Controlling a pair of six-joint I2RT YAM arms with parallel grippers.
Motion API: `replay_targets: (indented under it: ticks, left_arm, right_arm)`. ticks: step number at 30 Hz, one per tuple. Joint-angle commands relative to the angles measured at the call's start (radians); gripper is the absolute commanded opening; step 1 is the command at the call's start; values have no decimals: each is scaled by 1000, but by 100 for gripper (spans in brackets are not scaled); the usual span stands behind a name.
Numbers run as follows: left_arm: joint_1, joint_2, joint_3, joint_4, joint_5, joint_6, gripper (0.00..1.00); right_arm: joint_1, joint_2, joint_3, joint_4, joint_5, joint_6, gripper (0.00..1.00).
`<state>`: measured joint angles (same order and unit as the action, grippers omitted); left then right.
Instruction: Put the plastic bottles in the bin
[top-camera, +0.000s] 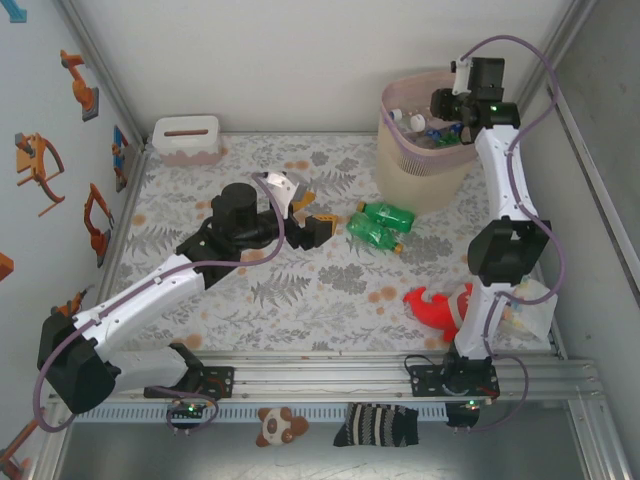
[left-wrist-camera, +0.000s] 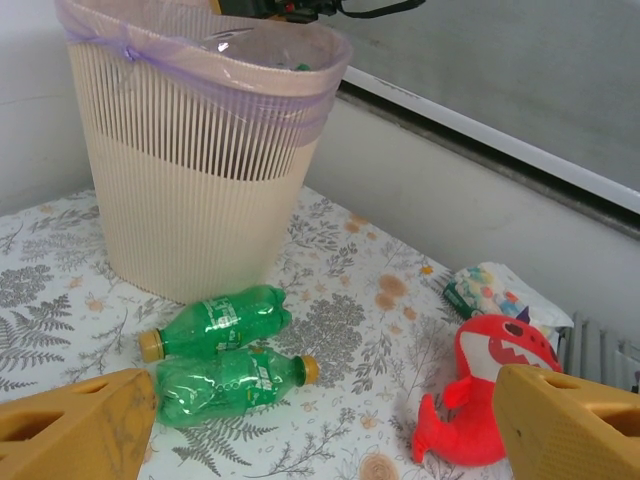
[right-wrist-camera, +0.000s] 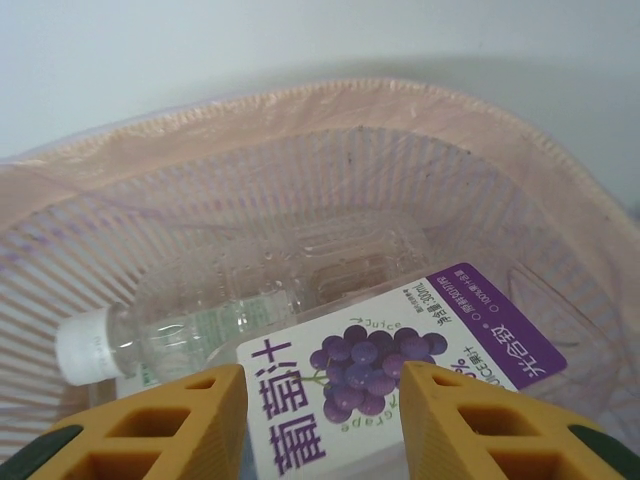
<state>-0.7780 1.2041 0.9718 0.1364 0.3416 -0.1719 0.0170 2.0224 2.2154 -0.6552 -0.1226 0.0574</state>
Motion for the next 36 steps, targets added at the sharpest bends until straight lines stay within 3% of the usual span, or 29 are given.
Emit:
replay_targets:
  ticks: [1,11,16,24,36]
  left_arm:
    - [2,0,-1,33,23,-20,86]
    - [2,6,1,-29,-89,-33,87]
    - [12,17,-12,-37,-156,-87,86]
    - [46,-33,-70,-60,-340,-196,87]
    - [180,-88,-148,-154,-355,-337,89]
  right_arm:
    - [1,-96,-15,-43,-43,32,43]
    - [19,-293,-197,-97,-162,81,43]
    - [84,-358,-259,-146,-150,69,43]
    - [281,-374,-314,-226,-23,0,43]
    - [505,-243,-347,-401,171,-147,42]
